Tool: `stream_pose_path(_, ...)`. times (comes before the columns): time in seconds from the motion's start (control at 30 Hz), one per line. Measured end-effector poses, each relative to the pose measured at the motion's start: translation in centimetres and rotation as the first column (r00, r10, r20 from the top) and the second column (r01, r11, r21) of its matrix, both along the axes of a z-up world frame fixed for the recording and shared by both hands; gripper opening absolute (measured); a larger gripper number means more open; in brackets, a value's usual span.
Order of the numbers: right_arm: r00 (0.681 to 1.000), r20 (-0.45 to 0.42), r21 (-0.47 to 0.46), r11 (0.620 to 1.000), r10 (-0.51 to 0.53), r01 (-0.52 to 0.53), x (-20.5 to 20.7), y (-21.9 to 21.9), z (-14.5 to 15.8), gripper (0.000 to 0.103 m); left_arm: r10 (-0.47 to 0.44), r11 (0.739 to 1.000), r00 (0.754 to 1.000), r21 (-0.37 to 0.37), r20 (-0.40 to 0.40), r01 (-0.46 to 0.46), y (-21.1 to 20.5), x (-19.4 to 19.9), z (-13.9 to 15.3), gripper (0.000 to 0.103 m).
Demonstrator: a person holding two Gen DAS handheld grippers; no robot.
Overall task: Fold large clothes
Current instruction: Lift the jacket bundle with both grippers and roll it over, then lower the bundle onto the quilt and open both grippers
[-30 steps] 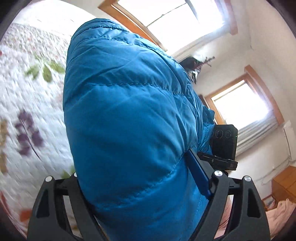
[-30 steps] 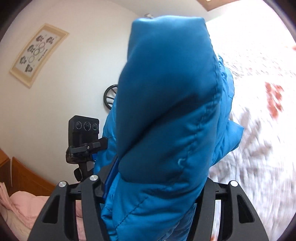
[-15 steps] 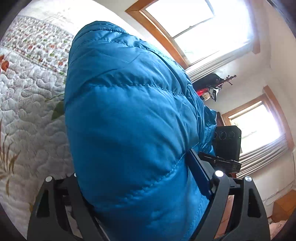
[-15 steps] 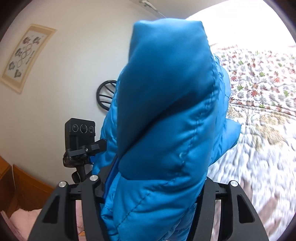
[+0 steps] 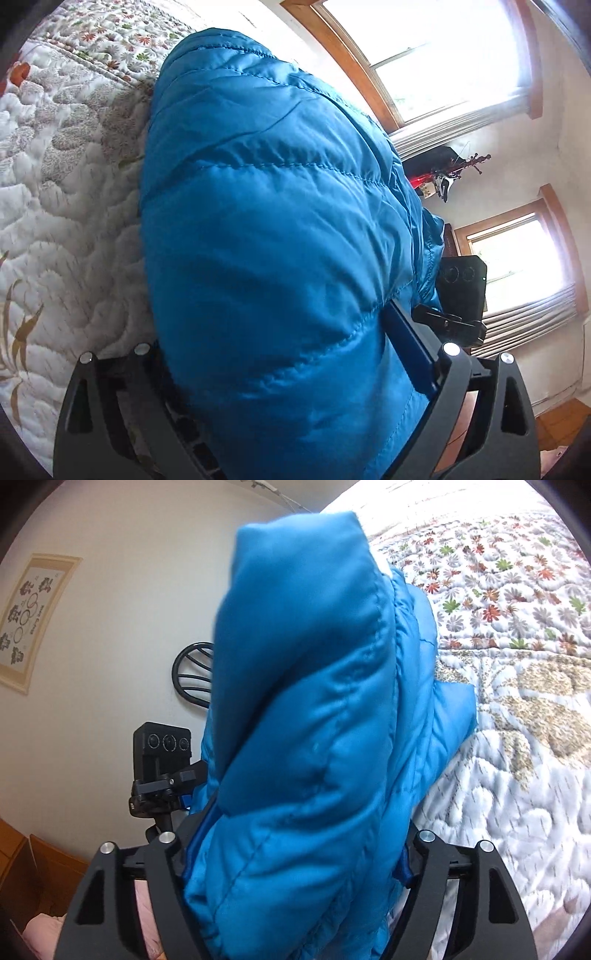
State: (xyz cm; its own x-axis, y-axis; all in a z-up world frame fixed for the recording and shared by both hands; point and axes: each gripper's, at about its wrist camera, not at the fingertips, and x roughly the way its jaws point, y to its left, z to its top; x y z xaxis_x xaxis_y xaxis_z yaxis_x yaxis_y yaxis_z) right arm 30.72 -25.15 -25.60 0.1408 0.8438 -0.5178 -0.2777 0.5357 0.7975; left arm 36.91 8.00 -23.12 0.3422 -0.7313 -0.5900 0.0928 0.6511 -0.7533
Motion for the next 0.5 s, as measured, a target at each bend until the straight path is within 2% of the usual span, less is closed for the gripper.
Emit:
stream_pose_path(0.03,1.0,0.006,-0.011,1.0,-0.001,0.001,-2.1,-0.5,-0.3,0.082,-0.001,1.0,1.0,0.009,0.0,0.001,0.3,-0.1,-0.2,0.093)
stream_pose_path(0.17,0.999,0.039,-0.055,0.998,-0.014,0.016,-5.3,-2.0,0.8,0.083,-0.006,0.999,1.0,0.052,0.003,0.006,1.5,-2.6,0.0,0.094)
stream_pose_path(0.33,0.998,0.045,-0.054,0.998,-0.04,0.042,-8.3,-3.8,1.1,0.083,0.009,0.998,1.0,0.063,0.01,-0.009,2.2,-5.6,0.1,0.094)
stream_pose_path(0.5,0.998,0.0,-0.136,0.989,-0.066,0.066,-9.9,-4.9,-1.3,0.08,0.031,0.991,0.999,0.129,0.013,-0.032,1.4,-6.5,-0.7,0.095)
